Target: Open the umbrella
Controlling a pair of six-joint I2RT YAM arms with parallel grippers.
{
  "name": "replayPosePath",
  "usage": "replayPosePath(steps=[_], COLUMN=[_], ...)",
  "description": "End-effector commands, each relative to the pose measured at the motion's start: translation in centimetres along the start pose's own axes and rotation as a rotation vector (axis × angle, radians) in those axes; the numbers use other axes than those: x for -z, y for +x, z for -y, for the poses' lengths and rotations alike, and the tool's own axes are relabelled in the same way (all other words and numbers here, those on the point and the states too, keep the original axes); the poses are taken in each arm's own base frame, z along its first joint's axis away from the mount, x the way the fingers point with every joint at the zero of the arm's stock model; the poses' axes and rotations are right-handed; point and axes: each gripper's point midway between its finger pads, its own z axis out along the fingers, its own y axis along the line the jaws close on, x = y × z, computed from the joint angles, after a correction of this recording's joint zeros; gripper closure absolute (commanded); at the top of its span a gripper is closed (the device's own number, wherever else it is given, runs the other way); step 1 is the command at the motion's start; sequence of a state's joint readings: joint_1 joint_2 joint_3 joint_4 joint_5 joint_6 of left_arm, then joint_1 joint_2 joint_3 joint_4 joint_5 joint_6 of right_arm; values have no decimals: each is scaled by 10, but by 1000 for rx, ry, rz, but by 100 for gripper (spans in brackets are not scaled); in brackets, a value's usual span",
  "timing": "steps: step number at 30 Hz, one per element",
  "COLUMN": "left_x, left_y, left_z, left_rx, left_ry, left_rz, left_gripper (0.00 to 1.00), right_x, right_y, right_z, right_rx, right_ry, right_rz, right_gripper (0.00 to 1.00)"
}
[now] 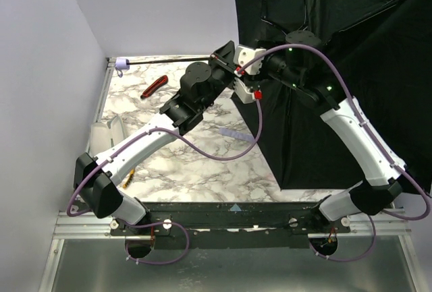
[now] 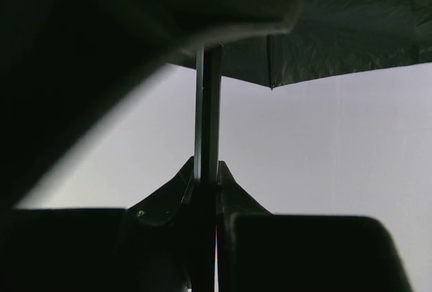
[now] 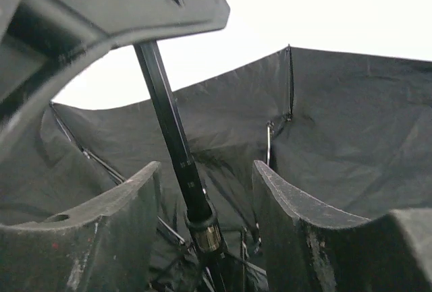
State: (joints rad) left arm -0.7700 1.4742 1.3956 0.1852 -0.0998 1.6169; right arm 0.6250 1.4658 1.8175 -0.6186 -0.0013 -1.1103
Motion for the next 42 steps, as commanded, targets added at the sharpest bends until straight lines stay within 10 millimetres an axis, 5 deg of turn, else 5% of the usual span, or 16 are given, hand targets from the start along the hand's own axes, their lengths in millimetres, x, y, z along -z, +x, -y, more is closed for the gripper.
replayPosePath(steps=[1,11,19,23,27,31,35,40,42], left_x=[16,46,71,78,83,82,76,73,72], left_y=[-9,26,43,52,76,104,130,133,132], left_z=[-48,-19,-19,-3,16,22,27,43,49], left_rx=[65,88,136,126,121,108,107,104,102], left_ry=[-143,-34,-3,49,113,139,159,212,228], left_rz=[44,-55,-121,-167,-257,-346,-421,-420,-418], left_gripper=[100,100,100,100,64,49,46,37,42], right_x=[-19,-11,-10,-9,-3,4,9,14,15], right_y=[8,65,96,95,85,70,65,55,55], right_z=[1,9,29,43,57,61,62,62,60], right_rx=[84,107,153,178,221,248,244,259,282], right_ry=[42,122,220,281,337,357,368,374,375], right_rz=[-52,-297,-435,-449,-402,-322,-286,-226,-224], right_gripper=[45,69,81,100,100,100,100,100,100])
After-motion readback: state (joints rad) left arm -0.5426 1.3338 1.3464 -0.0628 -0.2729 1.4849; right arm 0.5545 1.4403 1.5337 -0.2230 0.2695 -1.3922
